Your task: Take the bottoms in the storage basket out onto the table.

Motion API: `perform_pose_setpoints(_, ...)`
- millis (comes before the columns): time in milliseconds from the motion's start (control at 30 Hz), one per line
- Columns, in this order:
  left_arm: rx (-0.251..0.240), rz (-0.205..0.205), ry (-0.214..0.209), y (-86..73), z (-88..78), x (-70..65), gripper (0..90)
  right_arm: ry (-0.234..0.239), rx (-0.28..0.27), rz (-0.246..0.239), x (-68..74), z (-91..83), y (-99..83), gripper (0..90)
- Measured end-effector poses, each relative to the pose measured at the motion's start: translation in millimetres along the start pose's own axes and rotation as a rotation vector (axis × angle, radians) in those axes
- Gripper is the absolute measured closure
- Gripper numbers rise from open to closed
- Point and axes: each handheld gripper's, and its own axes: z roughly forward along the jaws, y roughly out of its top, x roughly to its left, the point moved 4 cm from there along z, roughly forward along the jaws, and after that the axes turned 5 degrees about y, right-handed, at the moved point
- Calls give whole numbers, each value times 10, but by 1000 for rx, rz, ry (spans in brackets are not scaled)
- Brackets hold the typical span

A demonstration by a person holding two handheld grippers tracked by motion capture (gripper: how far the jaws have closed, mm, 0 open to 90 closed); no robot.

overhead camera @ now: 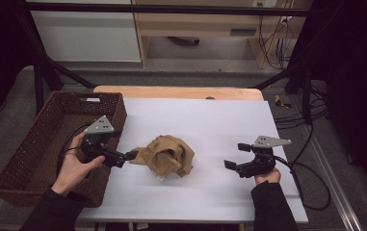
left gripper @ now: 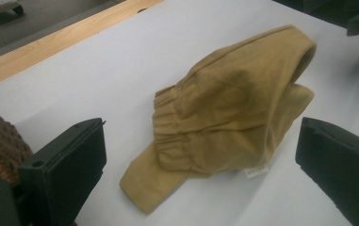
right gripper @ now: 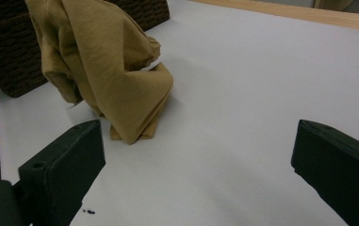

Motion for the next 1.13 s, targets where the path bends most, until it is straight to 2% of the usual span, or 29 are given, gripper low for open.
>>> perform_pose_setpoints(500, 15, -28, 63, -277, -106, 259, 22, -3, 5, 2, -1, 7, -5, 40)
perform_pose_setpoints(833, 21, -35, 96, -428, -181, 374, 22, -1, 2, 4, -11, -3, -9, 40)
perform_pose_setpoints(1133, 26, -46, 112, -498, -215, 432, 22, 3, -2, 6, -5, -8, -6, 40)
